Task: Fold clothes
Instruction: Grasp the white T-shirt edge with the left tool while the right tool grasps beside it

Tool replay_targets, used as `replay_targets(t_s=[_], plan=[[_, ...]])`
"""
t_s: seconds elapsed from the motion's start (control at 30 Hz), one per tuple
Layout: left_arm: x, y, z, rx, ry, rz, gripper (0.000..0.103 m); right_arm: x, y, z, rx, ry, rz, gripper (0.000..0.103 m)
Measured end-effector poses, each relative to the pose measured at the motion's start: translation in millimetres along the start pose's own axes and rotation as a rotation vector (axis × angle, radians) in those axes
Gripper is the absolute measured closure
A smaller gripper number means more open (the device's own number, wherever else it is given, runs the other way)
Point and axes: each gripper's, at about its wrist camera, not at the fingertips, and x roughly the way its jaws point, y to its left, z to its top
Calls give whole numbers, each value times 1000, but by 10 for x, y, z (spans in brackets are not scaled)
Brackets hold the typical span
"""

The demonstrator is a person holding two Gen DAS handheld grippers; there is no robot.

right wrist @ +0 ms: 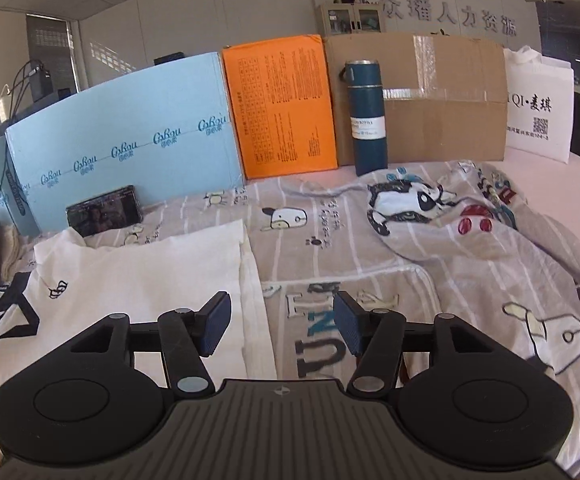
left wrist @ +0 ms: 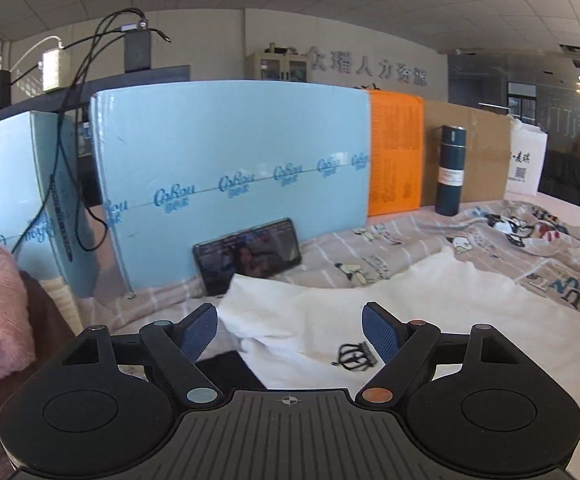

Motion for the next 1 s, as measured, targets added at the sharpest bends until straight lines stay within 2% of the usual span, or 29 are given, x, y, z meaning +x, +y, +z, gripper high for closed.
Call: replay_targets(t_s=[0.03,0.13,0.23,0.33,0.43,0.5,0.53,0.6,0.63,0.67,0.73,0.77,0.87,0.9,0.97,1.0], plan=[[42,93,89,-18,0,25,21,100,51,148,1,-27,25,44],[368,331,272,-121,46,7,21,445,158,535,38,-87,88,35],[694,568,456,-223,92,-12,21,967,245,871,82,-87,141,32],[1201,657,383,-301,206,-60,21,1569,254,1014,150,-14,193,32],[1650,604,104,-324,315,-98,21,2085,231,911,162,75,214,32],[1832,576,-75,-330,338,-133,23,2386,209,785,151,142,211,32],[1857,558,-131,-329,321,-144,26,2477,185,721,148,170,201,32],[1855,490,-212,-297,259,-166,55,2614,122,594,154,206,186,32],[1852,459,-225,-282,240,-183,78,2625,119,570,146,210,191,32],[1844,429,-222,-259,218,-197,89,2636,116,546,138,213,196,32],[1792,343,-177,-191,168,-181,91,2651,114,500,124,219,208,33],[1746,302,-136,-150,143,-151,93,2644,130,481,117,219,217,35],[1641,176,13,-38,64,-80,93,2619,235,416,36,211,209,57],[1617,133,71,-4,43,-64,93,2604,277,399,1,206,198,68],[1600,57,154,50,15,-54,94,2557,315,397,-25,189,188,87],[1618,15,200,76,5,-54,94,2529,330,402,-32,177,182,89]])
